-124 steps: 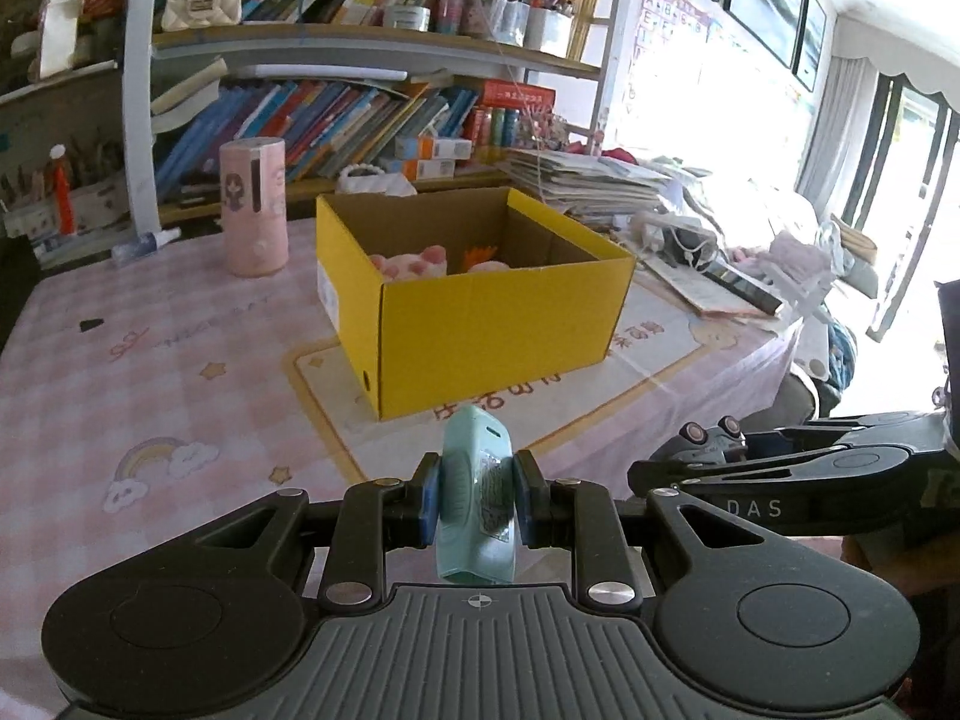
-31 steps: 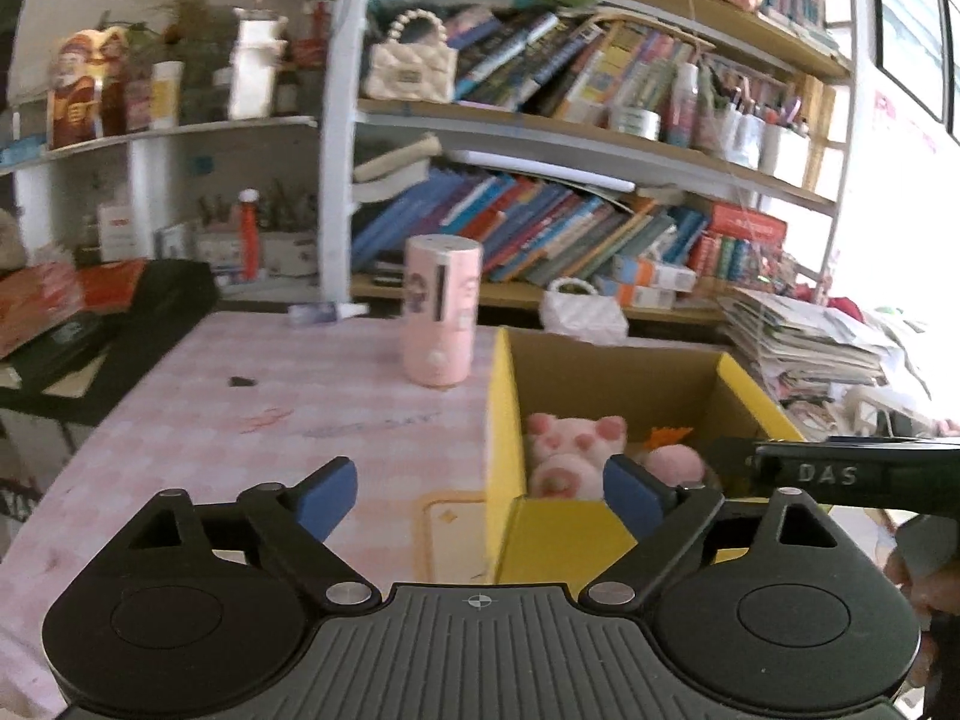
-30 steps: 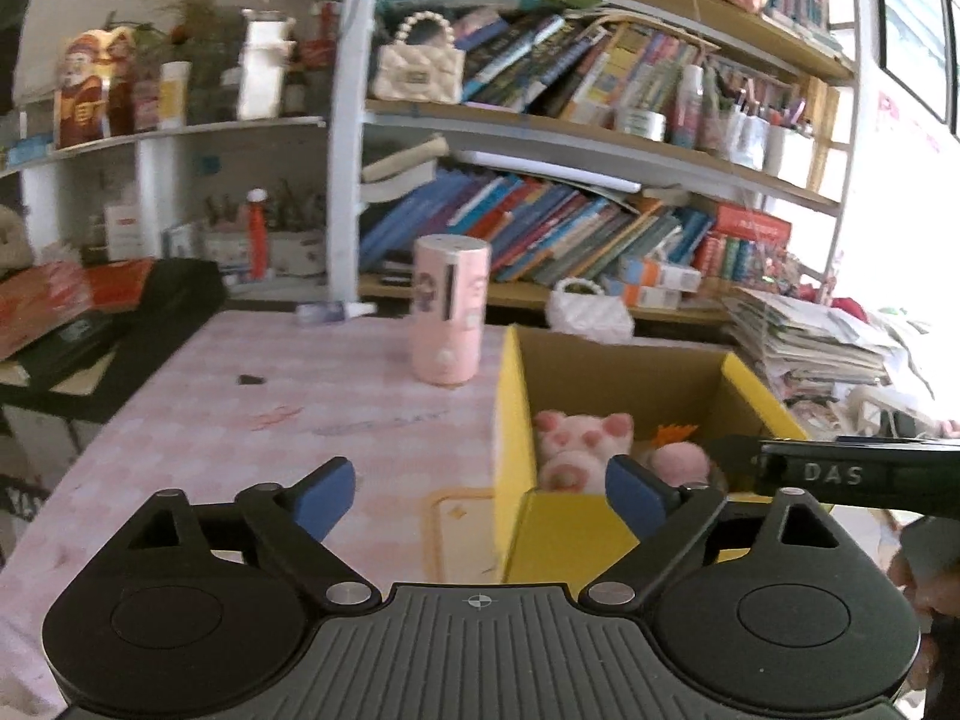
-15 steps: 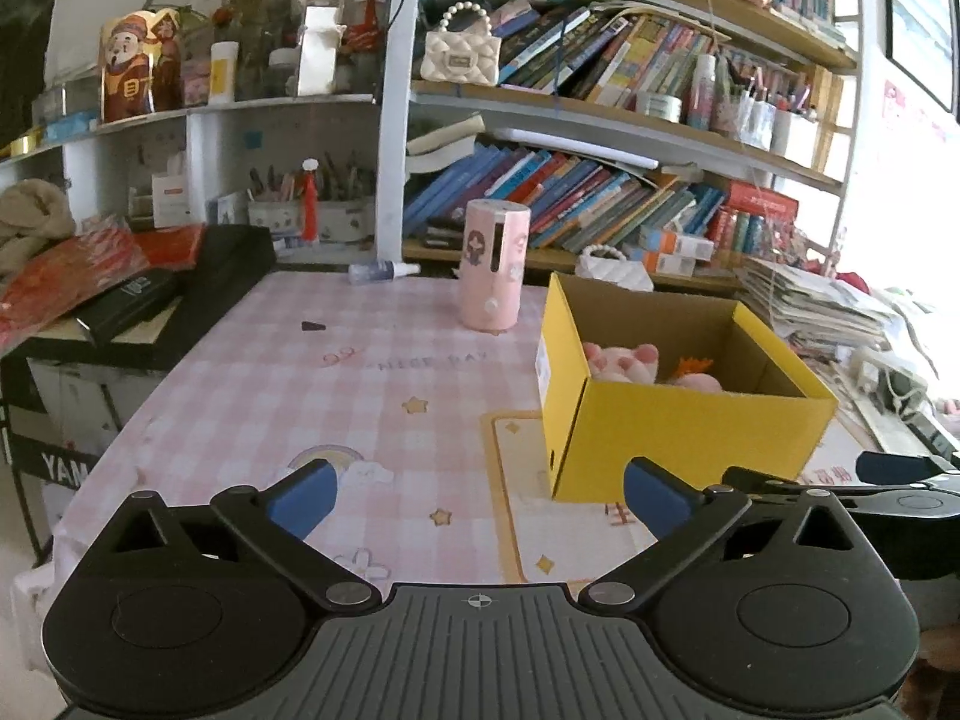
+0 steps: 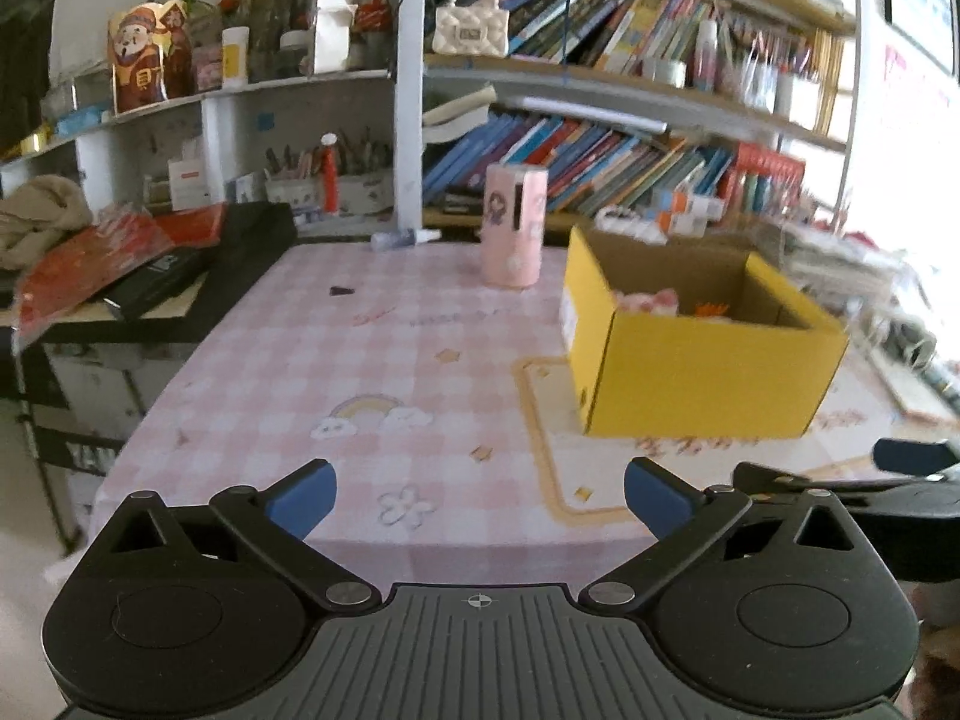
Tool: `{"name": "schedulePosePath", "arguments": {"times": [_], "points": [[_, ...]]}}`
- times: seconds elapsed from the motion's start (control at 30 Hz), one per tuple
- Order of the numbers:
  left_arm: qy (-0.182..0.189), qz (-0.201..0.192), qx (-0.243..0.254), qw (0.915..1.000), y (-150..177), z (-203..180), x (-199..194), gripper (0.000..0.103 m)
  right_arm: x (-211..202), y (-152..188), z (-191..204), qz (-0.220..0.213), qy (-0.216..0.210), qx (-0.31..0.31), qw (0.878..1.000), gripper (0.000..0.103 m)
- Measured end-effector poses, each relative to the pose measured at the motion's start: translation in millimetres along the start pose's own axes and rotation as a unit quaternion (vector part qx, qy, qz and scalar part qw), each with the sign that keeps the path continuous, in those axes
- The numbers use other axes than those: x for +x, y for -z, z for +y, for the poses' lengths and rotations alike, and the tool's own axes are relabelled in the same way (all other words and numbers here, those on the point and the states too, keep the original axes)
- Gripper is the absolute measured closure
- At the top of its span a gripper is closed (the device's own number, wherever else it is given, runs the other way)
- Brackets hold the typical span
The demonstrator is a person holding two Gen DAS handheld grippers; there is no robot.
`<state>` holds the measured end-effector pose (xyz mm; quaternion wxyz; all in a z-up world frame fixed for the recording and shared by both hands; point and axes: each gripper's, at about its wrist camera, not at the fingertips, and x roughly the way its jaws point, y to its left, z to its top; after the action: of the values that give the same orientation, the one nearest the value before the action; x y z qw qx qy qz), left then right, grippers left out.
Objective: Organize objects
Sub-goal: 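Withdraw both tools from the yellow box back over the table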
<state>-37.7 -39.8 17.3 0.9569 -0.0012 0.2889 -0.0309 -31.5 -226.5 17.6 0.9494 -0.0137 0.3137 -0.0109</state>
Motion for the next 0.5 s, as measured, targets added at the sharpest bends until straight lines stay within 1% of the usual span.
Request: {"name": "schedulePosePath", "arguments": {"times": [0.13,0.33,0.5], "points": [[-0.008,0.004,0.005,1.0,5,1,-2,0.0,-1,8,4,0.01,-0.002,0.002,1.0,0.0],[-0.018,0.013,0.007,0.9997,10,1,-3,0.0,-7,13,6,0.008,-0.004,0.001,1.0,0.0],[-0.021,0.014,0.01,0.9996,10,-2,-4,0.0,-8,14,5,0.011,0.003,0.002,1.0,0.0]]}}
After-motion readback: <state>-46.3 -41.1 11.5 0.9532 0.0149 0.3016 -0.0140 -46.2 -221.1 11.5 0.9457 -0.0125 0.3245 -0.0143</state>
